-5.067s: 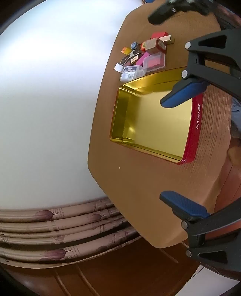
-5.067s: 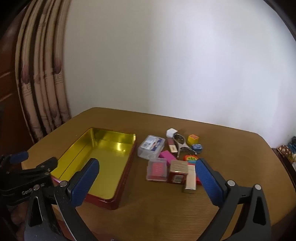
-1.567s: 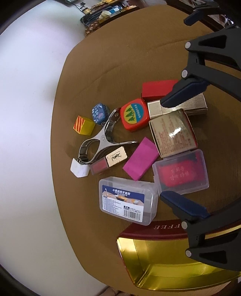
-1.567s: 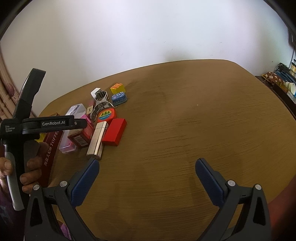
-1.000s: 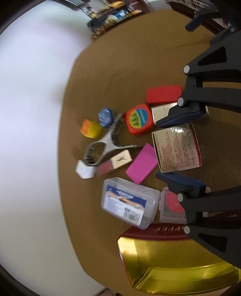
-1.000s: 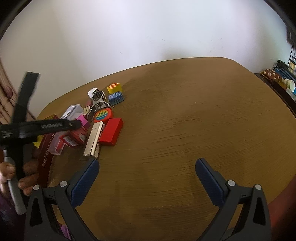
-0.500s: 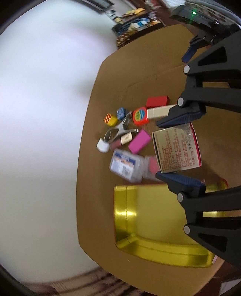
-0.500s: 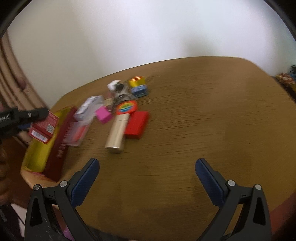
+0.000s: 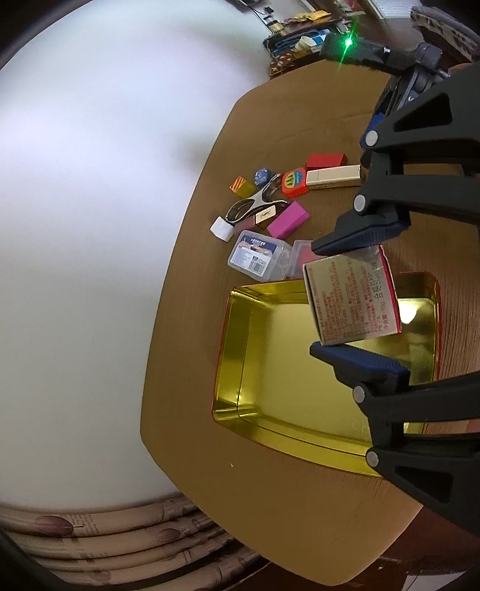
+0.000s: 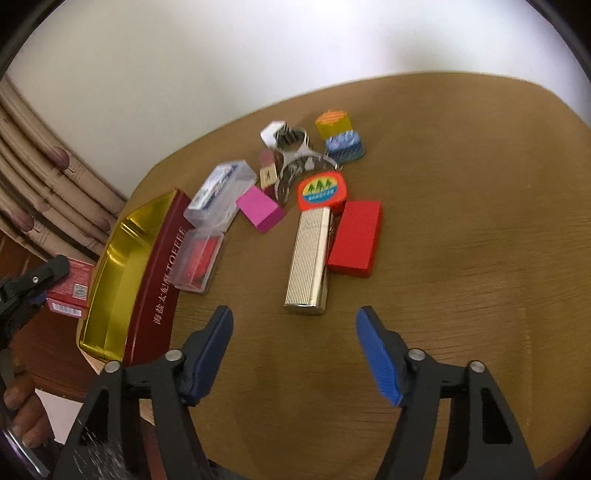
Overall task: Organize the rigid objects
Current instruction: 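Release cream box into gold tin with left tool while right tool grasps silver lighter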
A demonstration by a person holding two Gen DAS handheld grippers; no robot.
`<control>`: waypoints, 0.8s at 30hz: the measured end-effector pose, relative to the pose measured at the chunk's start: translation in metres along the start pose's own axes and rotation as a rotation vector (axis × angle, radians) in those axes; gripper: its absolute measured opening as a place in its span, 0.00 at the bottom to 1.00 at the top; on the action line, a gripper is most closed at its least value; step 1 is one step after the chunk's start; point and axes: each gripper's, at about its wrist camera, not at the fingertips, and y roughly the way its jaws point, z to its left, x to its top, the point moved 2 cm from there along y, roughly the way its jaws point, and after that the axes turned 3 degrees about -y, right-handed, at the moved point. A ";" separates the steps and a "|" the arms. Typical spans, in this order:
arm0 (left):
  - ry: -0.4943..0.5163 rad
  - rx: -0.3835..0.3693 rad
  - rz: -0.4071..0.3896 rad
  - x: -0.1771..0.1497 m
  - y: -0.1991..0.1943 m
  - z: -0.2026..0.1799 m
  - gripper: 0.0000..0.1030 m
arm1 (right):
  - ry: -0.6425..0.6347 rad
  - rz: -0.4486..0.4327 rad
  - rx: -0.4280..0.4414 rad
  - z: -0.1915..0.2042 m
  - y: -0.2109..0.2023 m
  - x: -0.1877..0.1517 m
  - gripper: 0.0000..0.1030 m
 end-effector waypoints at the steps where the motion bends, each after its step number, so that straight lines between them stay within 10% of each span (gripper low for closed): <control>1: -0.006 -0.001 0.002 0.000 0.001 0.003 0.48 | 0.005 0.017 0.008 0.001 0.004 0.001 0.51; 15: -0.038 -0.006 -0.001 0.002 0.001 0.020 0.48 | 0.016 0.085 -0.045 0.011 0.036 0.020 0.50; 24: -0.055 -0.003 0.018 0.006 0.008 0.032 0.48 | 0.033 0.143 -0.118 0.007 0.055 0.039 0.30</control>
